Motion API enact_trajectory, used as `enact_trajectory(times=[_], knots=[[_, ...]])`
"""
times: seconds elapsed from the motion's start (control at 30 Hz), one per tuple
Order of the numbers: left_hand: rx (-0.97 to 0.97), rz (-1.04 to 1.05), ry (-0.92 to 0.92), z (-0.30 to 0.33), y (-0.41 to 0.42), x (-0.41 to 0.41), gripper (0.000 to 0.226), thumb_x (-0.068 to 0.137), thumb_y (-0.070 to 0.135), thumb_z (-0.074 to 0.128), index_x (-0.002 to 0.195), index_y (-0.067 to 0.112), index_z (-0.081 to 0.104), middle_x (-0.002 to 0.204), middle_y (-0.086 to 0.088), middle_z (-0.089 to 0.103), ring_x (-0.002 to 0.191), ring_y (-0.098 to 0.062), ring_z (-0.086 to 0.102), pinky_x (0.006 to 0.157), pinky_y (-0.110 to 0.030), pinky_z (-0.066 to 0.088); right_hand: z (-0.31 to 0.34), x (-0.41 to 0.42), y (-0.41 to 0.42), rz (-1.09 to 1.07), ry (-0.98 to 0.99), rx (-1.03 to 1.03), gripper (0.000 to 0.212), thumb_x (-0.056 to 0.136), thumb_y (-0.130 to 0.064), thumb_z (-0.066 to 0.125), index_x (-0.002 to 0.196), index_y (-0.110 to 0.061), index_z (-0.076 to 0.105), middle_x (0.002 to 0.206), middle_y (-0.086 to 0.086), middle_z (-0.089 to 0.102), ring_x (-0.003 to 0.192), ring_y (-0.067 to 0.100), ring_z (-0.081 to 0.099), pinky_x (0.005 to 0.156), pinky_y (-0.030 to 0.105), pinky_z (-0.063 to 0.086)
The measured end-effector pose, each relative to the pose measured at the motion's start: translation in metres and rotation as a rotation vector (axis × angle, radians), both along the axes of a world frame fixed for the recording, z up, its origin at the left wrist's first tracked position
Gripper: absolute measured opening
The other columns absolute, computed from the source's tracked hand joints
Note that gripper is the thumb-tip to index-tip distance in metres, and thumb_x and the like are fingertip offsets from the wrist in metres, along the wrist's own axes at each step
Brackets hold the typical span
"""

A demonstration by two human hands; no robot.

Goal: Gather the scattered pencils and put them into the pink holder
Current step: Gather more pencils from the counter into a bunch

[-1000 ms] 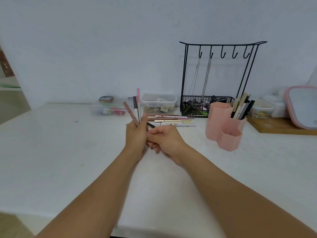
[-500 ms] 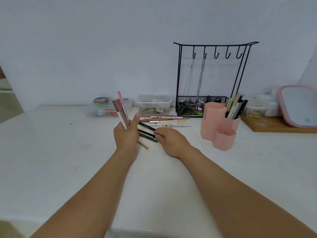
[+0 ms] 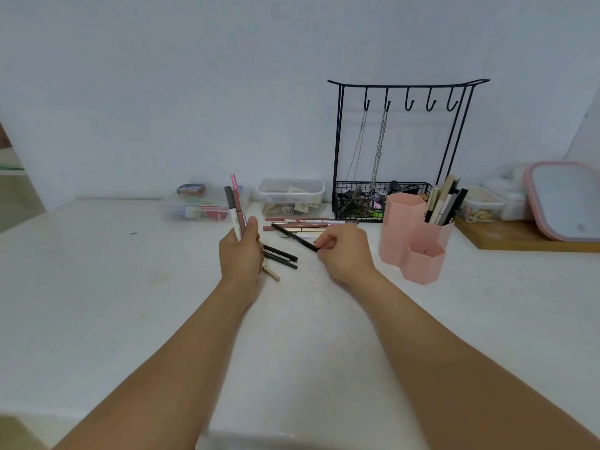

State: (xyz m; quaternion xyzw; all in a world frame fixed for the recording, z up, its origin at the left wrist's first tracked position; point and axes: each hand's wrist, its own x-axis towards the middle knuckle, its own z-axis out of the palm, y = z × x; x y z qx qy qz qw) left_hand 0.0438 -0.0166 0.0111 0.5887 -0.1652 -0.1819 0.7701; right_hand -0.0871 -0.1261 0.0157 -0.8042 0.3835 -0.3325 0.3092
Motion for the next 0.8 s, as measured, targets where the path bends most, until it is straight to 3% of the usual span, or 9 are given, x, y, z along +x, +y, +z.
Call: enact_trajectory(times=[0.13, 0.27, 0.33, 0.4, 0.53, 0.67, 0.8], knots=[[-0.051, -0.060, 0.035, 0.002, 0.002, -0.001, 0.044, 0.090, 0.044, 0.073, 0.071, 0.019, 0.042, 0.052, 0.004, 0.032, 0.040, -0.011, 0.026, 0.039, -0.021, 0.023, 0.013, 0.001, 0.016, 0.234, -0.517, 0.592, 0.017, 0.082, 0.006, 0.073, 0.092, -0.007, 0.071, 0.084, 0.008, 0.072, 0.075, 0.018, 0.067, 0.069, 0.023, 0.057], [-0.066, -0.119, -0.040, 0.004, 0.005, -0.007, 0.037, 0.082, 0.045, 0.081, 0.071, 0.016, 0.060, 0.046, 0.008, 0.043, 0.037, -0.008, 0.039, 0.041, -0.020, 0.033, 0.012, 0.012, 0.039, 0.440, -0.614, 0.756, 0.020, 0.080, 0.009, 0.073, 0.094, -0.004, 0.066, 0.082, 0.011, 0.071, 0.073, 0.020, 0.069, 0.076, 0.031, 0.061], [-0.088, -0.148, -0.056, 0.003, 0.005, -0.008, 0.033, 0.077, 0.038, 0.087, 0.069, 0.017, 0.062, 0.055, 0.003, 0.059, 0.048, -0.012, 0.057, 0.049, -0.022, 0.047, 0.007, 0.018, 0.049, 0.479, -0.594, 0.715, 0.021, 0.079, 0.011, 0.074, 0.087, -0.005, 0.063, 0.076, 0.010, 0.068, 0.067, 0.018, 0.067, 0.071, 0.030, 0.062], [-0.093, -0.160, -0.055, 0.000, 0.004, -0.005, 0.034, 0.073, 0.035, 0.090, 0.075, 0.013, 0.064, 0.070, -0.008, 0.066, 0.063, -0.022, 0.065, 0.061, -0.033, 0.055, 0.003, 0.023, 0.055, 0.499, -0.583, 0.682, 0.022, 0.078, 0.013, 0.073, 0.082, -0.004, 0.060, 0.076, 0.011, 0.067, 0.065, 0.017, 0.067, 0.068, 0.029, 0.061], [-0.051, -0.131, -0.043, 0.000, 0.002, -0.005, 0.037, 0.085, 0.032, 0.080, 0.073, 0.013, 0.052, 0.061, -0.008, 0.050, 0.047, -0.022, 0.054, 0.047, -0.033, 0.050, -0.005, 0.025, 0.057, 0.479, -0.570, 0.650, 0.023, 0.077, 0.015, 0.073, 0.079, -0.003, 0.060, 0.080, 0.014, 0.067, 0.064, 0.020, 0.067, 0.065, 0.028, 0.060], [-0.005, -0.082, -0.043, -0.002, -0.001, -0.002, 0.048, 0.096, 0.041, 0.065, 0.060, 0.013, 0.049, 0.049, -0.001, 0.049, 0.044, -0.019, 0.049, 0.045, -0.027, 0.043, -0.005, 0.027, 0.054, 0.445, -0.537, 0.573, 0.018, 0.079, 0.012, 0.073, 0.082, -0.004, 0.065, 0.072, 0.009, 0.067, 0.061, 0.017, 0.066, 0.066, 0.027, 0.060], [-0.070, -0.013, 0.026, -0.001, 0.001, 0.003, 0.036, 0.101, 0.043, 0.057, 0.080, 0.015, 0.050, 0.054, 0.000, 0.049, 0.041, -0.012, 0.048, 0.038, -0.024, 0.038, -0.011, 0.024, 0.028, 0.130, -0.189, -0.043, 0.012, 0.082, -0.014, 0.077, 0.092, -0.017, 0.072, 0.089, -0.003, 0.069, 0.072, 0.008, 0.059, 0.069, 0.020, 0.046]])
